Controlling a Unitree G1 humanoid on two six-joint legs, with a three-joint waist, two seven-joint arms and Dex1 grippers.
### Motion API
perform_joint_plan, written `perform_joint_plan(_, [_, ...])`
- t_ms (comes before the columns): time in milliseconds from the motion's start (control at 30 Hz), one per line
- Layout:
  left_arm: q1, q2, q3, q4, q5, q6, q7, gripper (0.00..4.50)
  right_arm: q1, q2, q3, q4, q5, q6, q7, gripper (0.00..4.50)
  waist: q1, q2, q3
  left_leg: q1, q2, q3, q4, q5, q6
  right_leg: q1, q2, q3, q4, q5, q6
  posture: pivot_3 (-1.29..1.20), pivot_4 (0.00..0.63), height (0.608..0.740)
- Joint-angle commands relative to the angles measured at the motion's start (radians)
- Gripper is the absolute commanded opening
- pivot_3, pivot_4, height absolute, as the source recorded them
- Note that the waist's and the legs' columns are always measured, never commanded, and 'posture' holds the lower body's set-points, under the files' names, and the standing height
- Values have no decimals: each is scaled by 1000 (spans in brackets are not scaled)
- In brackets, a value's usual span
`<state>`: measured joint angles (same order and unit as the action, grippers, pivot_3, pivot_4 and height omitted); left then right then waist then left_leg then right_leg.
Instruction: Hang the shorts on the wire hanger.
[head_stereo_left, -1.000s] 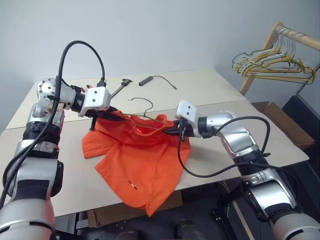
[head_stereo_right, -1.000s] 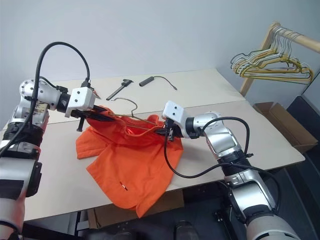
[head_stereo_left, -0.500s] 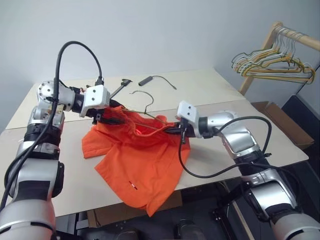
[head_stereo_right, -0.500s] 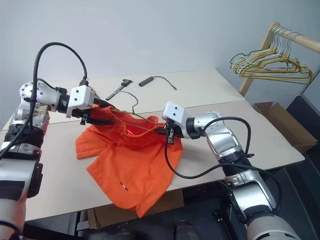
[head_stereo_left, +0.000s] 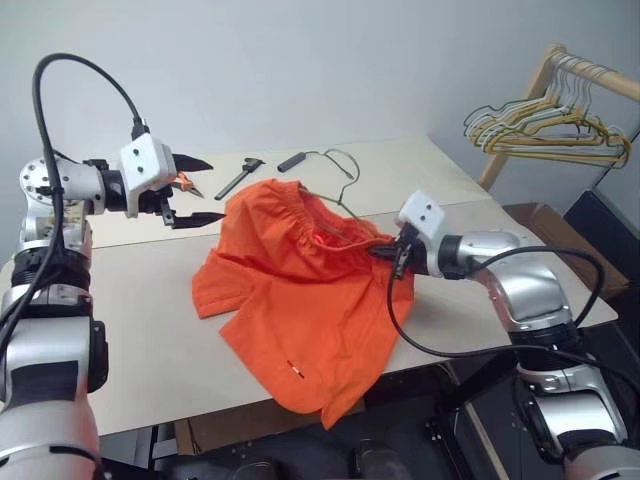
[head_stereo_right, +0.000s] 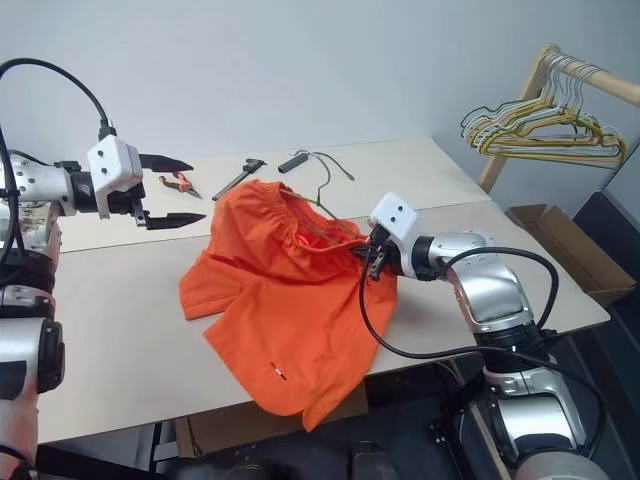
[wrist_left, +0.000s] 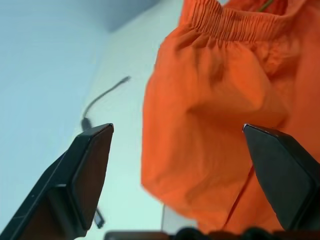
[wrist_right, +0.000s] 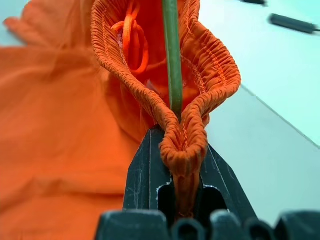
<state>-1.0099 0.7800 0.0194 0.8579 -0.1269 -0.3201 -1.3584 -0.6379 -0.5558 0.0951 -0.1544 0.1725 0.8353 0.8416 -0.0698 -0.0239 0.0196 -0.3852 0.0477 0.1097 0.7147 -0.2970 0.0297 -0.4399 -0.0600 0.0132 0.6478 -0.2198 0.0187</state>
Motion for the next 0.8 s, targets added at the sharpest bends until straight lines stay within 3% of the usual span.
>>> perform_joint_plan(33, [45,-46,74,-144,-158,99,-47,4500,-15,14,-127,-124,37,229,-131,53,0,0,0,0,0,0,0,0,0,0,0,0,0,0,0,-104,0,740])
perform_joint_plan(433, [163,-179,164,-422,-393,327,-8,4500,-65,111,-439,-281,32,740,-426,53,-49,0,0,0,0,-1,0,0,0,1,0,1,0,0,0,-176,0,740])
perform_joint_plan(800, [265,-288,217,-632,-560,453,73,4500,-201,322,-684,-186,-224,779,-852,53,-110,3,-2,1,-2,-12,-1,0,0,1,-1,3,0,1,1,-182,0,740])
